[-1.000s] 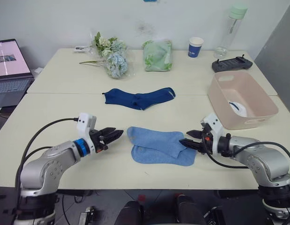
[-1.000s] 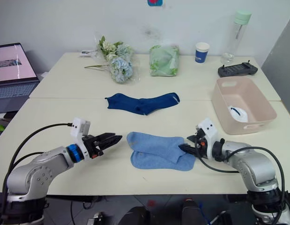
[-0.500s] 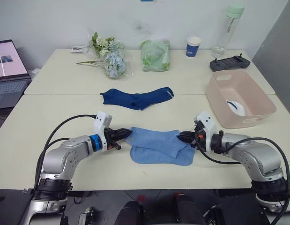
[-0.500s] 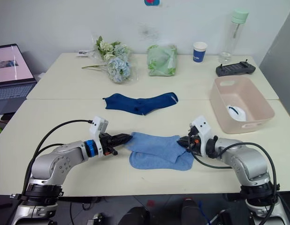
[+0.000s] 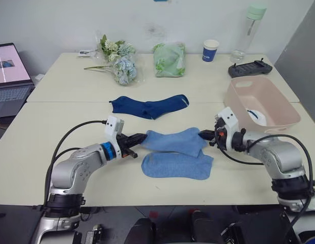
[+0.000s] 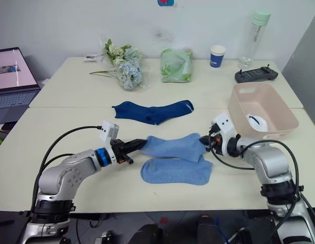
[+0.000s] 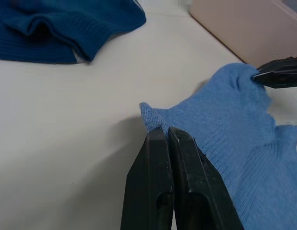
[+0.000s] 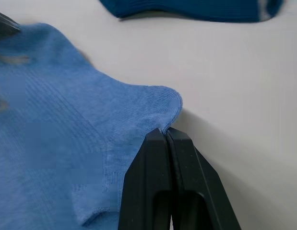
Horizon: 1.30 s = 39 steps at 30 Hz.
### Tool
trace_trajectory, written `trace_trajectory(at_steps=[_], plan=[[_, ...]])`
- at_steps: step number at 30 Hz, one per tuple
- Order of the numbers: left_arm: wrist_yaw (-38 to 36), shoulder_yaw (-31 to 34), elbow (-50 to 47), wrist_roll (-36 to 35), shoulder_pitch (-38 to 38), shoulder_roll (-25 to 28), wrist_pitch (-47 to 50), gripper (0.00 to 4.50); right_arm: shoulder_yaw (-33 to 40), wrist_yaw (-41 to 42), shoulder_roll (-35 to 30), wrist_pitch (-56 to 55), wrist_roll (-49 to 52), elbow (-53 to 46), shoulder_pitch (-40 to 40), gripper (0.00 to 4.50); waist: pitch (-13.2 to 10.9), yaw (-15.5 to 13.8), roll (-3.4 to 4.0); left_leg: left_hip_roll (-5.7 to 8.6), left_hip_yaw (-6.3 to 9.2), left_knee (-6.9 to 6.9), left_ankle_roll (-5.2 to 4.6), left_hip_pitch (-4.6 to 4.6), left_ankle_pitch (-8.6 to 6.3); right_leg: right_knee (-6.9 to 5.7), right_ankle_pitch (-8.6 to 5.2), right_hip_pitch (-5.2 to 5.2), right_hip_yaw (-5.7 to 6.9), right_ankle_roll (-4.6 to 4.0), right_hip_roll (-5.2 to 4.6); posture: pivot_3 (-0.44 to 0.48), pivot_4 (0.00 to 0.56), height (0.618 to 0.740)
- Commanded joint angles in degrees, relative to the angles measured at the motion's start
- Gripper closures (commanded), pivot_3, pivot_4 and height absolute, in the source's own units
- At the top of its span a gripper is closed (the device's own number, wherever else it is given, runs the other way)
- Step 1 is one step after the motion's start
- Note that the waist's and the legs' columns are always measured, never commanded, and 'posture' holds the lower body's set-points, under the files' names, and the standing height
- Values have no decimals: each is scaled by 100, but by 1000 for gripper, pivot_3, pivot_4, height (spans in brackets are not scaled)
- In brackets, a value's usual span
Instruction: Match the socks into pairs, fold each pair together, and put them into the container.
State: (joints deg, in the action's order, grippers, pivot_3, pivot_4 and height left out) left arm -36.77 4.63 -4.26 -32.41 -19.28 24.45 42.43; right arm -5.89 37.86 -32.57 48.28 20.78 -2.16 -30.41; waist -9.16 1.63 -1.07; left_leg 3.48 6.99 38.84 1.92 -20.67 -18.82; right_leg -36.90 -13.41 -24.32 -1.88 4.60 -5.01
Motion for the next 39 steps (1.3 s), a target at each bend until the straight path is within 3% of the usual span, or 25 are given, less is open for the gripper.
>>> trace_trajectory(at_steps=[1,5,9,10,13,17,20,23,30,34,39], plan=[[378,-74,387,395,-201,-337,-552,4498,-176,79,47,-735,-431,591,-237,4479,0,2,0,0,0,0,0,0,0,0,0,0,0,0,0,0,150,740],[543,-16,832,575,-448,-661,-906,4498,-179,94,213,-1270,-694,1266,-459,4479,0,9,0,1,-3,0,1,-2,1,-2,0,-5,1,0,1,0,150,740],[213,-354,1175,904,-447,-529,-1105,4498,-227,251,217,-1437,-812,1326,-443,4479,0,16,0,0,-5,-1,1,-2,1,-2,0,-7,-2,0,1,0,150,740],[74,-375,1145,890,-414,-474,-1126,4500,-213,292,202,-1523,-832,1283,-406,4289,0,17,0,0,-5,-1,1,-2,1,-2,0,-7,-2,0,1,0,150,740],[-86,-363,1107,908,-370,-387,-1210,3826,-140,303,181,-1796,-936,1247,-355,3495,0,15,0,-1,-2,0,1,-3,1,-1,0,-7,0,0,1,0,150,740],[-209,-271,949,1020,-244,-37,-1248,2583,141,512,67,-2451,-830,926,-171,2068,0,12,0,-2,-1,0,1,-4,1,-2,0,-7,-1,0,0,0,150,740],[-644,-404,728,1351,-32,471,-1921,1684,245,1217,-215,-2570,-480,317,193,2055,0,21,1,-4,0,-4,2,-6,0,0,0,-12,0,0,1,0,150,740],[-1376,-772,669,1760,69,902,-3058,1684,-154,1793,-673,-3102,-826,74,580,2055,-1,3,2,-7,1,-6,1,-7,0,5,0,-10,2,0,1,0,150,740],[-1758,-1584,1778,2939,-568,929,-5170,1684,-727,2358,-1060,-4996,-1742,910,628,2055,-1,-20,1,8,-6,1,0,3,0,6,1,7,3,1,1,0,150,740],[-1860,-1825,2408,3298,-825,912,-5752,1684,-945,2215,-1014,-6103,-2307,1699,352,2055,-1,29,1,8,-18,-3,0,2,0,4,1,-4,0,1,1,0,150,740],[-1895,-1937,3043,3493,-1022,846,-6245,1684,-1039,2143,-703,-6643,-2478,2198,30,2055,0,30,1,-1,-50,-3,0,24,0,-4,1,8,-9,1,8,0,150,740]])
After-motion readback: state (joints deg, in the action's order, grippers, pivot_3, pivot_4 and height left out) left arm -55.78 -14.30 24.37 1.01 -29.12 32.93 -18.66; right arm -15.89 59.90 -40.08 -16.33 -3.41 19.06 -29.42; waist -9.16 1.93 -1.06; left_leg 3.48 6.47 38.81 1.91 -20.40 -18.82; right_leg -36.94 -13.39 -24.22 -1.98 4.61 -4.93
